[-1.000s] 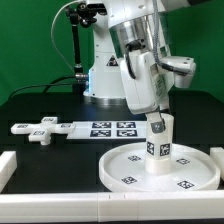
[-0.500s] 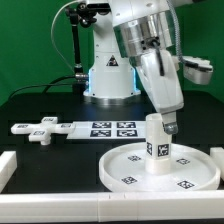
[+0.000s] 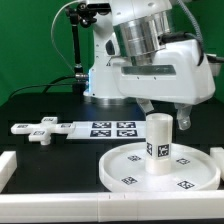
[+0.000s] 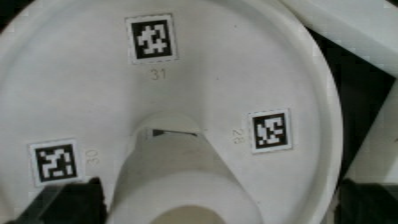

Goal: Assemble round table

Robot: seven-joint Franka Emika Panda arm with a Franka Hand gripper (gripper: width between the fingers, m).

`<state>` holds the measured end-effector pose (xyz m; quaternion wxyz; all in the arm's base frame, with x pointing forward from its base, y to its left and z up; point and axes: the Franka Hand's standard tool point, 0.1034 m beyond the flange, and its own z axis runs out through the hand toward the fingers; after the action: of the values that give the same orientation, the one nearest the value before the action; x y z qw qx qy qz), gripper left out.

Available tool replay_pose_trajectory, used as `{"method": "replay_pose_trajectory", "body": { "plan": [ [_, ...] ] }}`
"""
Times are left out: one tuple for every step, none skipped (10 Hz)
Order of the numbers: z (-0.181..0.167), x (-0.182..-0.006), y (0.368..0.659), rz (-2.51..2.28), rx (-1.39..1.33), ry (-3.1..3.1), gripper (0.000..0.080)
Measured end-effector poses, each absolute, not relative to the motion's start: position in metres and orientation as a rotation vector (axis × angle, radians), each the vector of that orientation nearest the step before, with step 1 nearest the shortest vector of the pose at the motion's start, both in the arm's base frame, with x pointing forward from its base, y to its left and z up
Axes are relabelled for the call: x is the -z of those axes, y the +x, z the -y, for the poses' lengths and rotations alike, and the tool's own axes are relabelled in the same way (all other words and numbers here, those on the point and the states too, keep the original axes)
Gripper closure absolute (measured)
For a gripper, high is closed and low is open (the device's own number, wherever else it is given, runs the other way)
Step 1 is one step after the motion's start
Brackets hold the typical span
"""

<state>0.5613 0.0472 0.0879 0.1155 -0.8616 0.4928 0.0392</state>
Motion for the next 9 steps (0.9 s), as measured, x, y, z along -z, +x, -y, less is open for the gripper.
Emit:
{"method": "replay_pose_trajectory", "body": {
  "plan": [
    [-0.0474, -0.0870, 0.5610, -1.260, -0.091, -2.622, 0.0150],
    [-0.0470, -0.0865, 0.5609, -1.176, -0.081, -2.660, 0.0150],
    [-0.0468, -0.0864, 0.5608, -1.058, -0.066, -2.707, 0.0150],
    [-0.0468, -0.0863, 0.5608, -0.950, -0.053, -2.745, 0.0150],
    [-0.0464, -0.0862, 0.5607, -0.843, -0.039, -2.782, 0.0150],
    [-0.0461, -0.0862, 0.5608, -0.695, -0.023, -2.830, 0.0150],
    [-0.0458, -0.0873, 0.5618, -0.463, -0.002, -2.908, 0.0150],
    [-0.0450, -0.0877, 0.5623, -0.311, 0.013, -2.933, 0.0150],
    [-0.0443, -0.0880, 0.5622, -0.211, 0.015, -2.943, 0.0150]
  ]
}}
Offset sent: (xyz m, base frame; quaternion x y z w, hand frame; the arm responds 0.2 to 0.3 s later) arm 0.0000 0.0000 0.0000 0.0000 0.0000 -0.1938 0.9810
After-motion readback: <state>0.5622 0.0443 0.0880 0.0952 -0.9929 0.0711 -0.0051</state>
